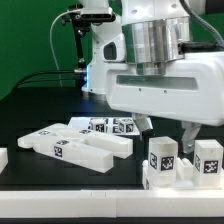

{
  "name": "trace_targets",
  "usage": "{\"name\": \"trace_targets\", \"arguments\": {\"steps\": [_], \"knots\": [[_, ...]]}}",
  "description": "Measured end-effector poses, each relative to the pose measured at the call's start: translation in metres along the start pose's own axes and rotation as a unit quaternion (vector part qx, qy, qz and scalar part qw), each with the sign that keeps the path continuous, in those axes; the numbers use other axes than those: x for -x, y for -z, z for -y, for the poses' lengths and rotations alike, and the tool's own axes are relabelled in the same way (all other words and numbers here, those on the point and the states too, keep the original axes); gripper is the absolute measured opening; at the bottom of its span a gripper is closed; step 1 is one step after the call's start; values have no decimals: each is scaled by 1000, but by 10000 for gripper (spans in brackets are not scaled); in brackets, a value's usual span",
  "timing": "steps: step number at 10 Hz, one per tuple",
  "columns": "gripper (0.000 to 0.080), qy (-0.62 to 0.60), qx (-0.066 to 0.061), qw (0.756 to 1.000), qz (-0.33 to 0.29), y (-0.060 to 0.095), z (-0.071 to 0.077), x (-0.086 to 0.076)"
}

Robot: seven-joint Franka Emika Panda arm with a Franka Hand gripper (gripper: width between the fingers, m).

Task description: Assemble chair

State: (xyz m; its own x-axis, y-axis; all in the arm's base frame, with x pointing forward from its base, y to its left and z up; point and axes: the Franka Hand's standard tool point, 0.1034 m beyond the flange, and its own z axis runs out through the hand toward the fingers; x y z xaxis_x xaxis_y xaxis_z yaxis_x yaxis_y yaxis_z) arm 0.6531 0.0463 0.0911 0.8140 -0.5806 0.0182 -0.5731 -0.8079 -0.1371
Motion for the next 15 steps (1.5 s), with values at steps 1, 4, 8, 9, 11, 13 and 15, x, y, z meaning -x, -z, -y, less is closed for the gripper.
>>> {"name": "trace_targets", "arguments": {"steps": [1, 4, 8, 9, 11, 13, 15], "knots": [[637, 5, 1, 1000, 0, -1, -1, 0], [647, 138, 9, 990, -1, -1, -3, 0], [648, 338, 32, 941, 5, -10, -6, 5], [551, 338, 32, 941, 5, -10, -7, 5], [278, 296, 32, 955, 4, -10, -6, 5], [282, 224, 32, 974, 2, -11, -6, 5], [282, 88, 29, 996, -3, -11, -3, 1]]}}
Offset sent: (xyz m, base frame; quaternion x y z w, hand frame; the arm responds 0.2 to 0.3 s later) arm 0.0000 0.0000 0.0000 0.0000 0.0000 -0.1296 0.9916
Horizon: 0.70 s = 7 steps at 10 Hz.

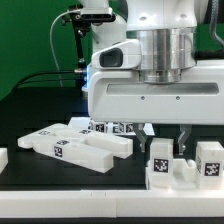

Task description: Assemble chair

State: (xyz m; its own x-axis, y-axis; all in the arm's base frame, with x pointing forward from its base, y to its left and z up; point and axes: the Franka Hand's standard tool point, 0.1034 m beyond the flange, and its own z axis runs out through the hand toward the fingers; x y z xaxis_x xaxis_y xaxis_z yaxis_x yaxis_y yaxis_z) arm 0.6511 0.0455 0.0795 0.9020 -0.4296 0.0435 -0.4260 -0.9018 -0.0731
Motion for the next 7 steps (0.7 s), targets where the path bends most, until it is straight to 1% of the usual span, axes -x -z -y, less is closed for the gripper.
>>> {"name": "trace_targets", "arguments": {"steps": [1, 2, 3, 4, 5, 6, 7], "knots": [[282, -128, 2, 992, -1, 0, 0, 1], [282, -251, -1, 968, 0, -1, 0, 0], [282, -343, -8, 939, 5, -1, -1, -1], [282, -377, -9, 926, 8, 0, -2, -1], [282, -391, -9, 920, 8, -1, -2, -1], [319, -400, -9, 917, 8, -1, -2, -1], [319, -362, -5, 932, 8, -2, -2, 1]]}}
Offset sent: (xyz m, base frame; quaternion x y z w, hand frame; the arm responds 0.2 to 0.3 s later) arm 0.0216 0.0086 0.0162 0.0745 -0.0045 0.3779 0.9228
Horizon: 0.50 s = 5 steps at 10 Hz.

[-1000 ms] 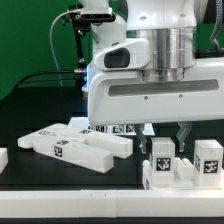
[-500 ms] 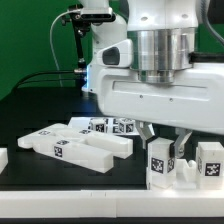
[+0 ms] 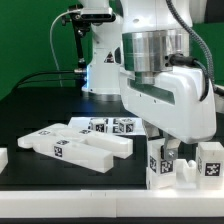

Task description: Assemble chair

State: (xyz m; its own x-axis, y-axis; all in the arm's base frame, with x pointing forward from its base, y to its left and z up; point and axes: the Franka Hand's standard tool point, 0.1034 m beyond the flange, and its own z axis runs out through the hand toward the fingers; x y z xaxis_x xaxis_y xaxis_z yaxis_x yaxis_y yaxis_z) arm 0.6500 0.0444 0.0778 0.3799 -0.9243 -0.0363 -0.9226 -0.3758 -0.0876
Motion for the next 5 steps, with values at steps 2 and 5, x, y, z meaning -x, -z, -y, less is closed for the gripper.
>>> {"name": "trace_targets", "arguments": {"steps": [2, 5], "knots": [[620, 177, 14, 984, 3, -1, -3, 4], [648, 334, 20, 942, 14, -1, -4, 7]]}}
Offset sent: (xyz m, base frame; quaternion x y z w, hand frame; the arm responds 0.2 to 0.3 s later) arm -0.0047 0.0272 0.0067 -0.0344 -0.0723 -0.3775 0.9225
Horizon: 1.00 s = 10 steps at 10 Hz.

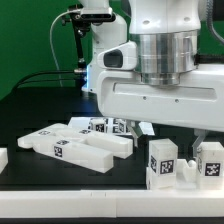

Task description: Assemble chair

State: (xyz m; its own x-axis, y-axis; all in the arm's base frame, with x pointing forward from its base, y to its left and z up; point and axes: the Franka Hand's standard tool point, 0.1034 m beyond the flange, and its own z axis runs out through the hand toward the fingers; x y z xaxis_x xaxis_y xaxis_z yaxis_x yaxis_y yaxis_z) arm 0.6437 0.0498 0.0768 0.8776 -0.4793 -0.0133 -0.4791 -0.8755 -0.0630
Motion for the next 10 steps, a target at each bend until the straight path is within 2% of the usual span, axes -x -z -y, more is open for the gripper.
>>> {"name": "trace_targets", "arguments": {"steps": [2, 4, 5, 6, 7, 8, 9, 10], "knots": [[649, 89, 4, 996, -1, 0, -2, -1], [649, 256, 4, 967, -17, 3, -8, -12], [649, 226, 3, 974, -16, 3, -7, -11], [551, 226, 3, 974, -16, 2, -8, -12], [415, 218, 3, 976, -16, 2, -8, -12], [415, 179, 1, 984, -16, 2, -8, -11], [285, 137, 1, 990, -16, 2, -8, -11], [285, 102, 0, 995, -16, 2, -7, -11]]}}
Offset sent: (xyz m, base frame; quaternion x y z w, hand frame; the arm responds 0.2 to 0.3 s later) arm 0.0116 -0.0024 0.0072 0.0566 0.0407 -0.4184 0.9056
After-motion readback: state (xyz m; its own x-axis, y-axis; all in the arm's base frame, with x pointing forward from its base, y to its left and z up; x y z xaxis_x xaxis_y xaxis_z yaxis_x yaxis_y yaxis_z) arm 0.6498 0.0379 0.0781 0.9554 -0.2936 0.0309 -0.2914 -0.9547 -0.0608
